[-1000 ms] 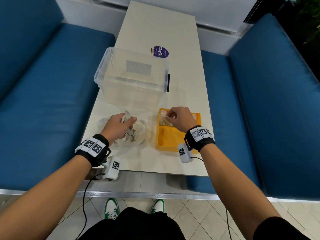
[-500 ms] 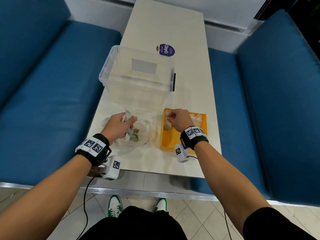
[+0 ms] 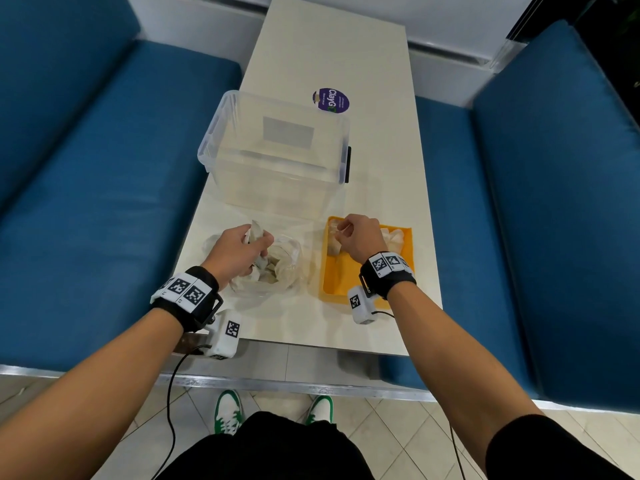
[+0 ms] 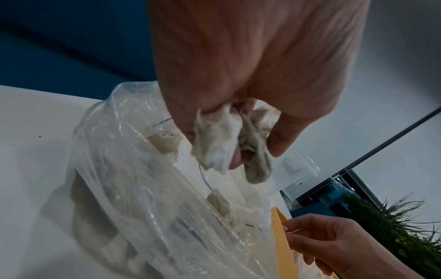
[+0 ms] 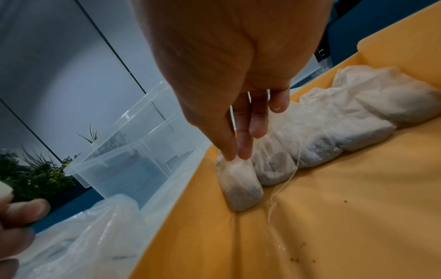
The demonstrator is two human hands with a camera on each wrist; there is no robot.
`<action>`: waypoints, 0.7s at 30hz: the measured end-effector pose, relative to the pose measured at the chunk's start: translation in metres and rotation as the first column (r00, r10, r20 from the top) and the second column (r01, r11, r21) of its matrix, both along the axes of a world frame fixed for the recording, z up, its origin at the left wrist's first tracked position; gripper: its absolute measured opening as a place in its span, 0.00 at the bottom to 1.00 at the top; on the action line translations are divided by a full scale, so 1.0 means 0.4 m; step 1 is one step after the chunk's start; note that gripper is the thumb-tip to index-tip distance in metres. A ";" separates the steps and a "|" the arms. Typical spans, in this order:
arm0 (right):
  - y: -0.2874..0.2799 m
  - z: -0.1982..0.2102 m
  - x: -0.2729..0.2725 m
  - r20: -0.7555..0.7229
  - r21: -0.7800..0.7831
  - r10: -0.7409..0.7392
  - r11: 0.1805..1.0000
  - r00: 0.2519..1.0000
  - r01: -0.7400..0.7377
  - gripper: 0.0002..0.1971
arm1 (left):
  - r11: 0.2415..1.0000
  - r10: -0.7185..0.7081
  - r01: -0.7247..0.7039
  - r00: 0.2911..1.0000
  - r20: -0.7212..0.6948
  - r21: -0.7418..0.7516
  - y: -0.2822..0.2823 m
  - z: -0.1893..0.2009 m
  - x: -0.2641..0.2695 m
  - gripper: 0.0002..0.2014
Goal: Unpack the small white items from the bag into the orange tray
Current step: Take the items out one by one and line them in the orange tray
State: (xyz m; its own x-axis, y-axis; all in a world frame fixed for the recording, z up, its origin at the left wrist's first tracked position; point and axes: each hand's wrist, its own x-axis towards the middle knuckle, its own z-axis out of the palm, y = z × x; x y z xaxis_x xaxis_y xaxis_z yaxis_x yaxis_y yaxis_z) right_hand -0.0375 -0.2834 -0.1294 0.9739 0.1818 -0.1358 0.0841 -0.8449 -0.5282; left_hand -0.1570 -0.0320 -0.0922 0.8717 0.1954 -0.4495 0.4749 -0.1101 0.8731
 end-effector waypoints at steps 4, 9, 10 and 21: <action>-0.004 0.008 -0.008 0.028 0.031 -0.042 0.999 0.999 0.041 0.05 | 0.998 0.016 -0.018 0.999 -0.048 -0.057 -0.005 0.013 0.005 0.07; 0.000 0.042 -0.030 0.118 0.137 -0.079 0.989 0.990 0.062 0.04 | 0.994 -0.015 0.013 1.000 -0.019 -0.108 -0.011 0.012 0.006 0.03; 0.010 0.054 -0.038 0.143 0.178 -0.064 0.983 0.988 0.038 0.03 | 0.995 -0.037 0.036 0.999 -0.006 -0.097 -0.013 0.011 0.004 0.02; 0.168 0.161 -0.125 0.044 0.334 0.284 0.899 0.958 -0.282 0.12 | 0.983 -0.184 0.184 0.975 0.123 0.012 -0.052 0.025 -0.004 0.13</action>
State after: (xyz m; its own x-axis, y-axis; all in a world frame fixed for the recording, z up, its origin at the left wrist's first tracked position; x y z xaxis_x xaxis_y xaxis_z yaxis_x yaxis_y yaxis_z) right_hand -0.0875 -0.2162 -0.0650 0.8742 0.4849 -0.0244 0.2893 -0.5606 -0.7759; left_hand -0.1584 -0.0528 -0.0822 0.9413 0.0266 -0.3364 0.3353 -0.1860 0.9236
